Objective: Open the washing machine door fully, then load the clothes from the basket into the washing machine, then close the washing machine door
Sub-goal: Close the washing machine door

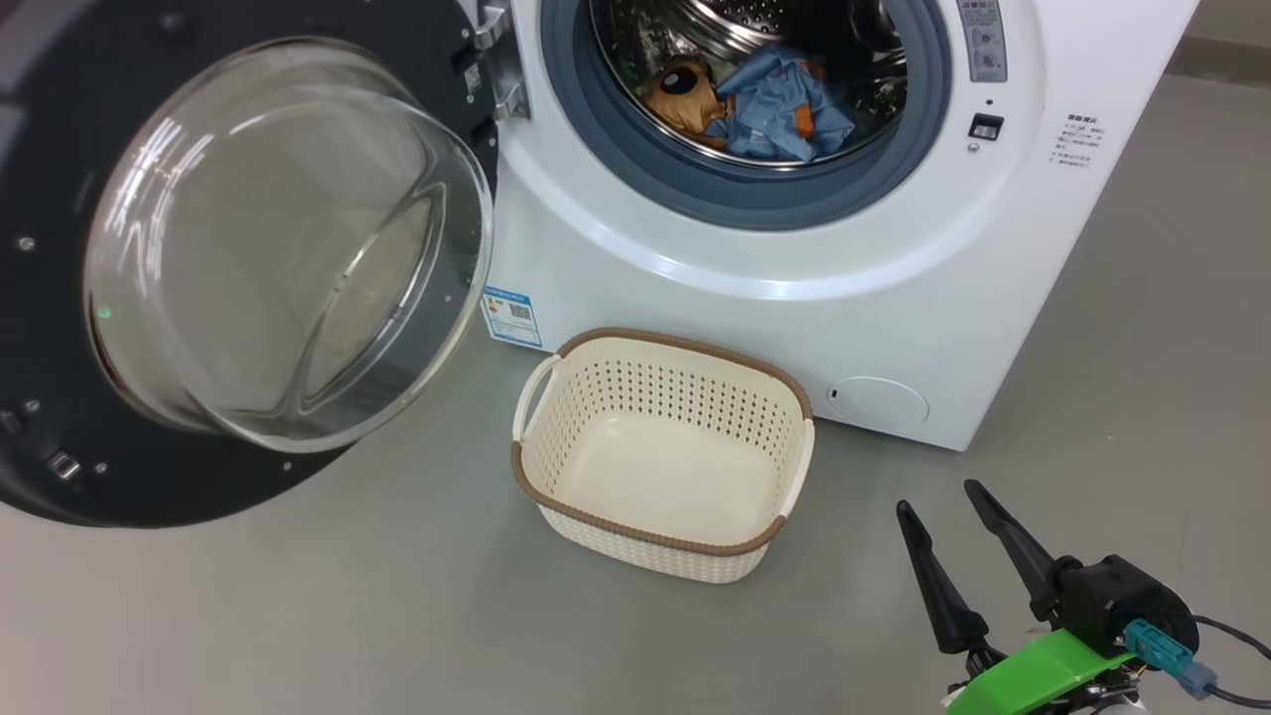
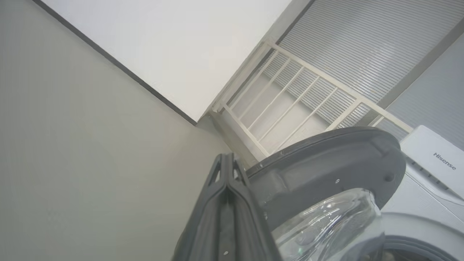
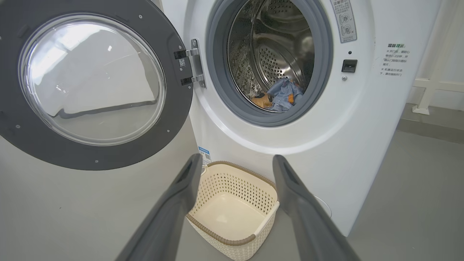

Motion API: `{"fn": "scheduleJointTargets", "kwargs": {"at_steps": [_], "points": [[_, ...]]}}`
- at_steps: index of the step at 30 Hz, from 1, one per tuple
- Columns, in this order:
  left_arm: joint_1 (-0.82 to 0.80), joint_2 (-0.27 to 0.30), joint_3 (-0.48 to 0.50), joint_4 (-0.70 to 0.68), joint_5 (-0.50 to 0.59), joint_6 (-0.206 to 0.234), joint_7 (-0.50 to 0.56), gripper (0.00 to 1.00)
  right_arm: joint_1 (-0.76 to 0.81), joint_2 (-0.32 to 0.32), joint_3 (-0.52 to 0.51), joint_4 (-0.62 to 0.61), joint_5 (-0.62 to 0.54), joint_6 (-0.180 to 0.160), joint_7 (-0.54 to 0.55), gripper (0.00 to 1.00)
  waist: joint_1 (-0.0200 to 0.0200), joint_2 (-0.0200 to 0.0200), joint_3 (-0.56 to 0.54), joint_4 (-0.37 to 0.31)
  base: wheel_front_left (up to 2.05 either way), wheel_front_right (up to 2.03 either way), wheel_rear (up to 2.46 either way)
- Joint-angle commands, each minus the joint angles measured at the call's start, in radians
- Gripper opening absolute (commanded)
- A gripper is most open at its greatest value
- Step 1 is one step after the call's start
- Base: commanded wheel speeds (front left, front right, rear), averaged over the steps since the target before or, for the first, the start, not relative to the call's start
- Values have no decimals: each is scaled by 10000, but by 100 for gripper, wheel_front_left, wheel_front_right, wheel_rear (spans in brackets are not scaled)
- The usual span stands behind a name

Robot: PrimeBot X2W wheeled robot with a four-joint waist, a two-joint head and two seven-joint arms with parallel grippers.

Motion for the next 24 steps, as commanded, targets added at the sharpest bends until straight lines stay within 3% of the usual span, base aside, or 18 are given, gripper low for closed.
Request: {"fn": "scheduleJointTargets", "kwargs": {"at_steps": [1,13,24], "points": [[-542,598,401,60,-289,-64,120,0,-275,-114,247,-280,78,16,-48,100,0,0,105,-72,0,0,0],[-2575,1791,1316,2721,-3216,-161,1518,0,-399,-502,167,-389,63,16,-48,100,0,0,679,-254,0,0,0],[-3549,2386,1795,4057,-4520,-167,2484,0,-630,-895,301,-464,1,16,-48,100,0,0,1330,-654,0,0,0]]}}
